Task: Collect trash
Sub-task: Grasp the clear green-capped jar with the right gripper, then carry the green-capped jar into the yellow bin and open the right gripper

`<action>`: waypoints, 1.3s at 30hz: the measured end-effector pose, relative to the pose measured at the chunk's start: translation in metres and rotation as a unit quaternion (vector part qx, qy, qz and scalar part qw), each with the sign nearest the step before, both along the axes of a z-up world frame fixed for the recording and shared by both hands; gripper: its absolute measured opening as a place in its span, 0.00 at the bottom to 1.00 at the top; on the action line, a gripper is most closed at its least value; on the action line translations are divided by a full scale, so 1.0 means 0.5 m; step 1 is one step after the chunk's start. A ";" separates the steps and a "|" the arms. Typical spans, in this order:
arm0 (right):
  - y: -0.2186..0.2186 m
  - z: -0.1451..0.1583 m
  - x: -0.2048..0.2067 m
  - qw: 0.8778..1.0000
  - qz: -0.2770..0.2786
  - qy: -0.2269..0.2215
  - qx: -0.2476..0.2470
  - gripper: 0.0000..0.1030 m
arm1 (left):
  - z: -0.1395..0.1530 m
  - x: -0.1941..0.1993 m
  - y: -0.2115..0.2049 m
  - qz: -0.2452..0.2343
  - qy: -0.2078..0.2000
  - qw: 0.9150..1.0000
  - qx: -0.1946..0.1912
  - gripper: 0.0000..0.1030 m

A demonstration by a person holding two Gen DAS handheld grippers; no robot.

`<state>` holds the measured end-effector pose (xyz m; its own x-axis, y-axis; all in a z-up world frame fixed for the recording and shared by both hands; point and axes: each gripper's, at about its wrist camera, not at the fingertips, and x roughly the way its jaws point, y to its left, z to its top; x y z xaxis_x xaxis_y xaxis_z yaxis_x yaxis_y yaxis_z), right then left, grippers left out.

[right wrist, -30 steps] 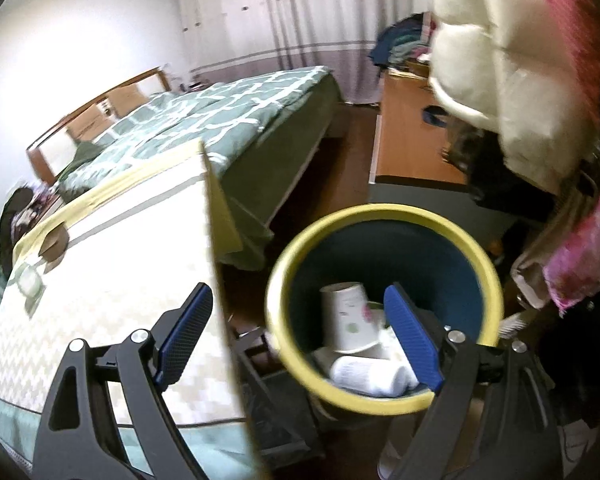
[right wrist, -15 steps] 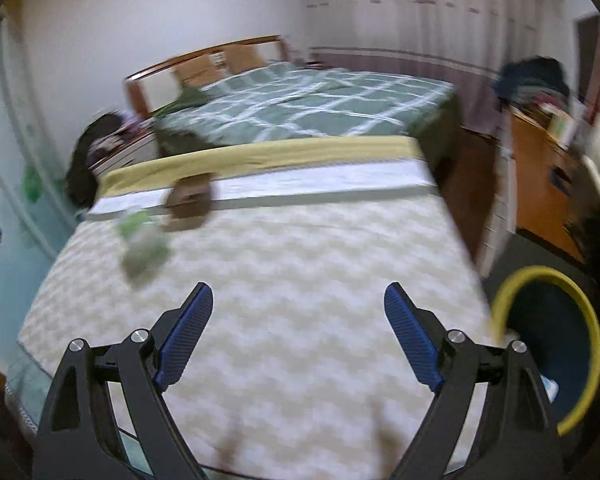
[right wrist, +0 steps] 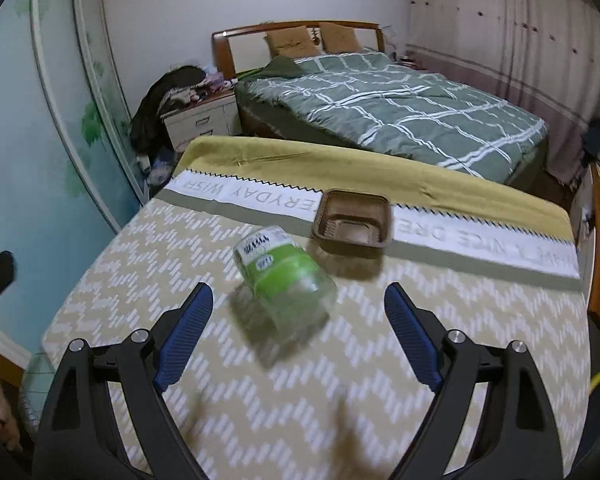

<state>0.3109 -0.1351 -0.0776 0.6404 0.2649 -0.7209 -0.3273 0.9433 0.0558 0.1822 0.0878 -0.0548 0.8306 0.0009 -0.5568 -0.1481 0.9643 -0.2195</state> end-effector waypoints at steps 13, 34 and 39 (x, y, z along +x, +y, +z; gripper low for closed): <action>0.035 -0.090 0.079 0.999 0.019 0.041 -0.006 0.65 | -0.040 0.037 -0.002 -0.020 0.018 0.999 -0.019 0.92; -0.087 0.015 -0.053 0.998 -0.057 -0.010 0.029 0.47 | -0.081 0.066 -0.050 -0.056 0.040 0.997 -0.020 0.92; -0.253 0.019 -0.123 0.976 -0.209 -0.053 0.013 0.47 | -0.097 0.080 -0.060 -0.062 0.043 0.997 -0.016 0.92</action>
